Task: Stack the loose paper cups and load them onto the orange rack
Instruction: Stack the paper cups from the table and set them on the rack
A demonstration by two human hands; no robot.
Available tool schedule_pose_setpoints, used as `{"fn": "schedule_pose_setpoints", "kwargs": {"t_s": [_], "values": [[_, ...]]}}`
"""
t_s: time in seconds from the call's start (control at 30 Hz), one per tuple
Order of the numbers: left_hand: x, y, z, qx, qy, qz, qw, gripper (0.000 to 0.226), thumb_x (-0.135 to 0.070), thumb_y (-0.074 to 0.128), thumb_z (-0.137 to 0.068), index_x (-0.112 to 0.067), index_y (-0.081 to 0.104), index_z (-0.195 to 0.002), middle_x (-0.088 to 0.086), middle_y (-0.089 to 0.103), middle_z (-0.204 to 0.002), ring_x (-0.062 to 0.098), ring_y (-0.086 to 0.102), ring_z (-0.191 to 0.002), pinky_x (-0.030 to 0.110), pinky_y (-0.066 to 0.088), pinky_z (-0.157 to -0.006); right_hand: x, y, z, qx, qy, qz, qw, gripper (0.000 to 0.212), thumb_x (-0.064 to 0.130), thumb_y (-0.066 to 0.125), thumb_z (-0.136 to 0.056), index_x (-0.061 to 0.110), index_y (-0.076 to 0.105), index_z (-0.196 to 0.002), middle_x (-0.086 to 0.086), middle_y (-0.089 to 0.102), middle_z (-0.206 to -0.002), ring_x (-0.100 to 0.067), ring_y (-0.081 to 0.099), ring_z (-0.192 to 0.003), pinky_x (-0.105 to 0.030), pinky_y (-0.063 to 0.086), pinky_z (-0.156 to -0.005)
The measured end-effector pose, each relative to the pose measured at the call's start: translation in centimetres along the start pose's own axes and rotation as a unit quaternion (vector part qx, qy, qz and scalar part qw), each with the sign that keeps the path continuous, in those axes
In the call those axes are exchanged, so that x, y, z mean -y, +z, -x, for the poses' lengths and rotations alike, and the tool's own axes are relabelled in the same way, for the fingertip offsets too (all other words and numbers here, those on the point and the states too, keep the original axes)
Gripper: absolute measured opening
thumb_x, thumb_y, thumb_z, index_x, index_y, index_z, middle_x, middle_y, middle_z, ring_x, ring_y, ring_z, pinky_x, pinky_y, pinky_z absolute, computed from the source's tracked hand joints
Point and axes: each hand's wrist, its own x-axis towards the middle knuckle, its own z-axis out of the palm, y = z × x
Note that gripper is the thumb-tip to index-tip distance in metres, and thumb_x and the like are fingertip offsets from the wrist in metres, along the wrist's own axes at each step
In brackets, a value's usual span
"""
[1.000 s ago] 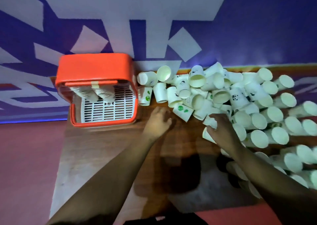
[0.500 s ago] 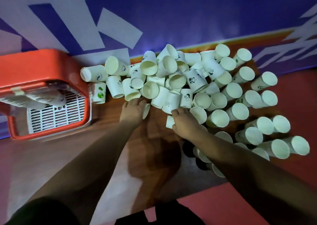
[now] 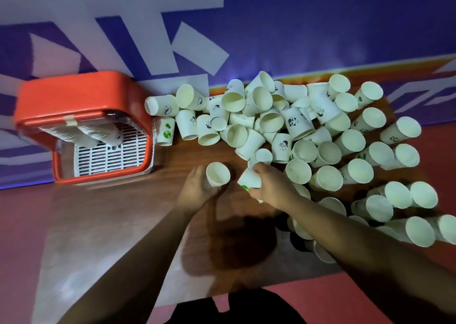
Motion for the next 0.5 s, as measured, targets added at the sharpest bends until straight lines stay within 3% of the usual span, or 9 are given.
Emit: {"fn": "schedule_pose_setpoints", "kwargs": {"t_s": [0.13, 0.3, 0.4, 0.5], "values": [[0.2, 0.7, 2.9, 0.017, -0.016, 0.094, 0.995, 0.054, -0.024, 0.086, -0.071, -0.029, 0.053, -0.113, -0.012, 0.062, -0.11, 0.004, 0.061, -0.101, 0.019, 0.048, -0.082, 0.9, -1.1, 1.2, -0.023, 0.125, -0.253, 0.959, 0.056, 0.055, 0.065, -0.059, 0.029, 0.054, -0.107, 0.013, 0.064, -0.101, -0.011, 0.063, -0.093, -0.04, 0.053, -0.084], [1.4, 1.9, 5.6, 0.056, -0.046, 0.103, 0.992, 0.054, -0.026, 0.084, -0.073, -0.034, 0.051, -0.115, -0.011, 0.065, -0.113, 0.007, 0.06, -0.107, 0.03, 0.051, -0.088, 2.4, -0.9, 3.4, -0.016, 0.142, -0.367, 0.919, 0.038, 0.035, 0.072, -0.08, 0.027, 0.062, -0.116, 0.006, 0.066, -0.11, -0.011, 0.066, -0.094, -0.034, 0.059, -0.075], [2.3, 1.8, 6.8, 0.075, -0.058, 0.082, 0.992, 0.07, -0.018, 0.083, -0.074, -0.026, 0.046, -0.132, -0.007, 0.061, -0.128, 0.014, 0.057, -0.119, 0.031, 0.047, -0.098, 3.6, -0.8, 4.4, -0.004, 0.2, -0.471, 0.859, 0.025, 0.029, 0.068, -0.087, 0.025, 0.064, -0.112, -0.001, 0.067, -0.108, -0.018, 0.068, -0.093, -0.042, 0.061, -0.071], [3.7, 0.6, 7.9, 0.111, -0.055, 0.041, 0.992, 0.093, -0.02, 0.08, -0.077, -0.022, 0.026, -0.152, -0.002, 0.042, -0.15, 0.017, 0.039, -0.137, 0.037, 0.037, -0.113, 4.3, -1.0, 5.0, 0.031, 0.246, -0.535, 0.808, 0.027, 0.024, 0.061, -0.09, 0.018, 0.061, -0.116, -0.008, 0.07, -0.108, -0.024, 0.069, -0.095, -0.051, 0.059, -0.077]]}}
